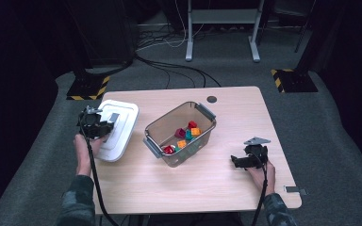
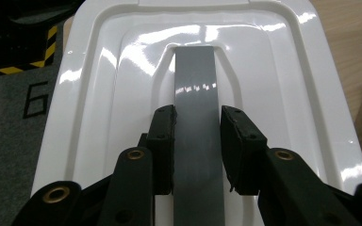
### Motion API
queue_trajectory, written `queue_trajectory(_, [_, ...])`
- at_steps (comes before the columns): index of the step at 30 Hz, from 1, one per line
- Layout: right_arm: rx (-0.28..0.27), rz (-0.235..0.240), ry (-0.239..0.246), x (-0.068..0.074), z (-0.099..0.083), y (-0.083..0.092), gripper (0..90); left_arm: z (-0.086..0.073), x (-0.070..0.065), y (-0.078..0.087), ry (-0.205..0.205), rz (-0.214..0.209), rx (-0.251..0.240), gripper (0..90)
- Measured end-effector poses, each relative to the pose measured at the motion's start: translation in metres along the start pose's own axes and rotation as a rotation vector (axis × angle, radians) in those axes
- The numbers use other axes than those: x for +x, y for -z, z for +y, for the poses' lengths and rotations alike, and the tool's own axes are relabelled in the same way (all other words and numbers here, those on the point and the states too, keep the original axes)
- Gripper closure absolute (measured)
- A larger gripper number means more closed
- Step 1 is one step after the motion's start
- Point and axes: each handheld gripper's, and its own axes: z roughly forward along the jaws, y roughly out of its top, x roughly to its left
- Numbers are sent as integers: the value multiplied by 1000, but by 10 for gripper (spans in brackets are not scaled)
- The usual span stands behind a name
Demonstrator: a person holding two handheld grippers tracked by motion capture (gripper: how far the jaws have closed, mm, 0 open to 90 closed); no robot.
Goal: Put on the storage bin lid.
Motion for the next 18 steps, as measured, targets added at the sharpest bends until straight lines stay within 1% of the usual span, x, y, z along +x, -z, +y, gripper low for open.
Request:
queue_trajectory(1, [1, 0, 3, 0, 0, 0, 24, 0, 0, 0, 0, 0, 0, 666])
queue_trajectory(2, [-1, -2, -5, 0, 0, 0, 24, 2, -1, 1, 3, -2, -7, 666])
queue_trajectory(3, [-1, -2, -5, 0, 0, 0, 24, 5, -2, 3, 0, -5, -10, 666])
queue_trajectory(4, [2, 2, 8, -1, 0, 0, 24, 8, -1, 5, -16, -9, -4, 666])
queue_trajectory(6, [-3, -3, -10, 1, 0, 0, 24, 16, -5, 10, -20, -12, -15, 666])
queue_trajectory(7, [-3, -3, -10, 1, 0, 0, 24, 16, -5, 10, -20, -12, -15, 666])
queue_trajectory(9, [-3, -3, -10, 1, 0, 0, 24, 21, -7, 13, -30, -19, -26, 666])
queue_trajectory(10, [0, -1, 0, 0, 0, 0, 24, 26, -9, 16, -36, -29, -29, 666])
queue_trajectory(11, [0, -1, 0, 0, 0, 0, 24, 26, -9, 16, -36, -29, -29, 666])
queue_trajectory(14, [-1, -2, -4, 0, 0, 0, 24, 34, -16, 17, -58, -45, -29, 666])
queue_trajectory(15, [-1, -2, -4, 0, 0, 0, 24, 34, -16, 17, -58, -45, -29, 666])
queue_trajectory(16, [-2, -1, -6, 0, 0, 0, 24, 38, -20, 18, -62, -57, -30, 666])
queue_trajectory(17, [-2, -1, -6, 0, 0, 0, 24, 38, -20, 18, -62, -57, -30, 666])
queue_trajectory(18, [2, 1, 8, -1, 0, 0, 24, 42, -23, 19, -78, -63, -30, 666])
